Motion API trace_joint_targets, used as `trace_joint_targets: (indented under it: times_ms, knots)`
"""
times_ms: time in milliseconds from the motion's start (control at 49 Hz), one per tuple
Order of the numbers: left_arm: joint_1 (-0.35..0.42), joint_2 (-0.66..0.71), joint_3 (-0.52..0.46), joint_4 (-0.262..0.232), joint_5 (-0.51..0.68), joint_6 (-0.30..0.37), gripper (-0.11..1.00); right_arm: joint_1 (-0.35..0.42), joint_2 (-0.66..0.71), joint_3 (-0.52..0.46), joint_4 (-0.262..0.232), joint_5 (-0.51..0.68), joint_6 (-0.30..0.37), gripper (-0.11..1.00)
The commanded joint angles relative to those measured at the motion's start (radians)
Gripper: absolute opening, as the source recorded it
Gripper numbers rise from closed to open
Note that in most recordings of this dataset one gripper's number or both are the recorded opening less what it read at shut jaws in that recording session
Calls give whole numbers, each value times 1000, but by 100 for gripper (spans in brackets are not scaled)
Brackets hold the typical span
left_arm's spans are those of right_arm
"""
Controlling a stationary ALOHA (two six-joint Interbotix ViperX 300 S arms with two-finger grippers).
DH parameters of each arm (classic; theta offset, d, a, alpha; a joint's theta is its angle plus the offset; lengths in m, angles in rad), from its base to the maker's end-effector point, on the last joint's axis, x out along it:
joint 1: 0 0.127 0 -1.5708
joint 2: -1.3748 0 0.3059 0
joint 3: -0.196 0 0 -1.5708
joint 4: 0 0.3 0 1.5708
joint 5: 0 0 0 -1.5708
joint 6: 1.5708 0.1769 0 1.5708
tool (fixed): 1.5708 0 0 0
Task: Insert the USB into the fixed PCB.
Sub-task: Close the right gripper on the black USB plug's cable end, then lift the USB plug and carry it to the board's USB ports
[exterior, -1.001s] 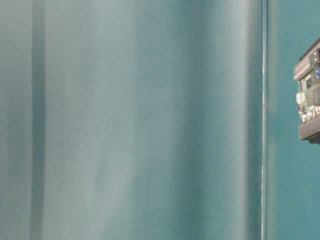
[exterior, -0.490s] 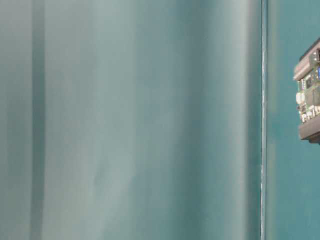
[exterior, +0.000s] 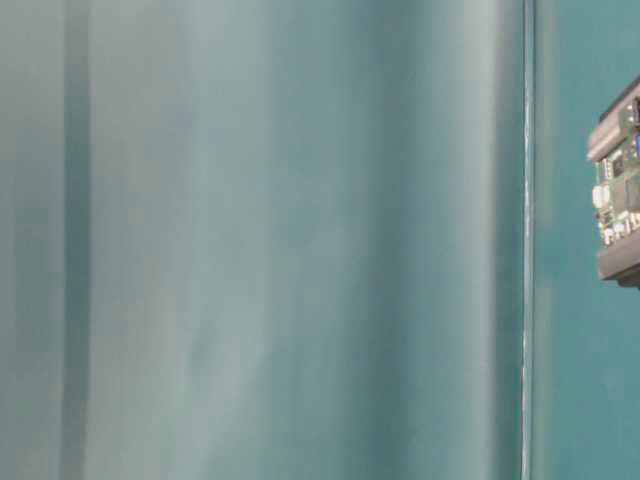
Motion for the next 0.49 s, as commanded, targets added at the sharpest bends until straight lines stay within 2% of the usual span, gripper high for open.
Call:
trace_joint_targets:
  times_ms: [0, 102, 225, 306, 470]
  knots:
    - [3, 9, -25, 2, -5, -8, 0, -3, -20, -6, 8, -9, -2, 20]
    - [3, 9, -25, 2, -5, -8, 0, 3, -25, -12, 20, -23, -2, 20]
    - [3, 9, -25, 3, -5, -8, 0, 9, -28, -21, 58, -46, -2, 20]
    - [3, 9, -25, 3, -5, -8, 0, 11, -28, -31, 97, -66, -5, 20]
    - [3, 8, -25, 3, -5, -8, 0, 11, -28, -63, 210, -110, -43, 20]
